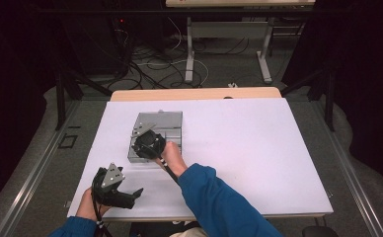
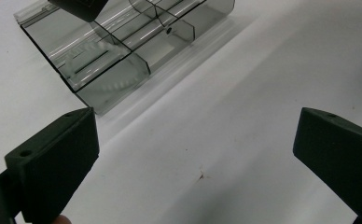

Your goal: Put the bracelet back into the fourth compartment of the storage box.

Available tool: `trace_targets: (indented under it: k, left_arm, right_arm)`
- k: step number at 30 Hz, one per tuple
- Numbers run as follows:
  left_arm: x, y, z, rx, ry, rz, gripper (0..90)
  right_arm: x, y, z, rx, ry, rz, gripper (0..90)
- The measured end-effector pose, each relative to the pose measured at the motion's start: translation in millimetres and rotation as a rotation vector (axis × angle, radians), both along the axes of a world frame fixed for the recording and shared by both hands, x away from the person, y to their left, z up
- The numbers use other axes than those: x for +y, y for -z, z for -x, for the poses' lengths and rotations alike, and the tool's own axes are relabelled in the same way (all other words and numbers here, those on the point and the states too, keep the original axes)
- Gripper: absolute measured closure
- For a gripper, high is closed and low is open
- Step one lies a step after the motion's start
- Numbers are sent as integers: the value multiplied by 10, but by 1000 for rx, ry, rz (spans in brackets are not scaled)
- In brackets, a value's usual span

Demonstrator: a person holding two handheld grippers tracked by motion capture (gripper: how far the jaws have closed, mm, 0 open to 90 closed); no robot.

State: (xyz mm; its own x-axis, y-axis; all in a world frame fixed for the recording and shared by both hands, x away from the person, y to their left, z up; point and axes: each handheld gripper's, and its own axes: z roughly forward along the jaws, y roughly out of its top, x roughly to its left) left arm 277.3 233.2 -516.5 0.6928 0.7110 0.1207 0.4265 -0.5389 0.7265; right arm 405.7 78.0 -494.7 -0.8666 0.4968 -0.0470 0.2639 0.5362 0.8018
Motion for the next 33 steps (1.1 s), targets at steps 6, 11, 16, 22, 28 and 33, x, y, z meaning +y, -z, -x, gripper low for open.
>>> trace_targets:
  k: [6, 11, 16, 22, 28, 33]
  left_arm:
    - [-5, 5, 3, 9, -1, 8, 4]
    - [-5, 4, 3, 9, -3, 7, 4]
    - [-3, -1, 2, 4, -2, -1, 4]
    - [-8, 7, 2, 6, -5, 8, 4]
    - [-2, 5, -3, -3, -5, 1, 4]
    - [-5, 7, 0, 2, -8, 7, 4]
  right_arm:
    - [-104, -70, 13, 17, -15, 4, 629]
    - [-278, -130, 38, 53, -21, -8, 486]
    - [-400, -129, 57, 89, -23, 15, 354]
    - [-599, -87, 58, 116, -18, 30, 229]
    - [-793, -52, 60, 133, -14, 33, 155]
    - [-959, -13, 72, 145, -19, 32, 124]
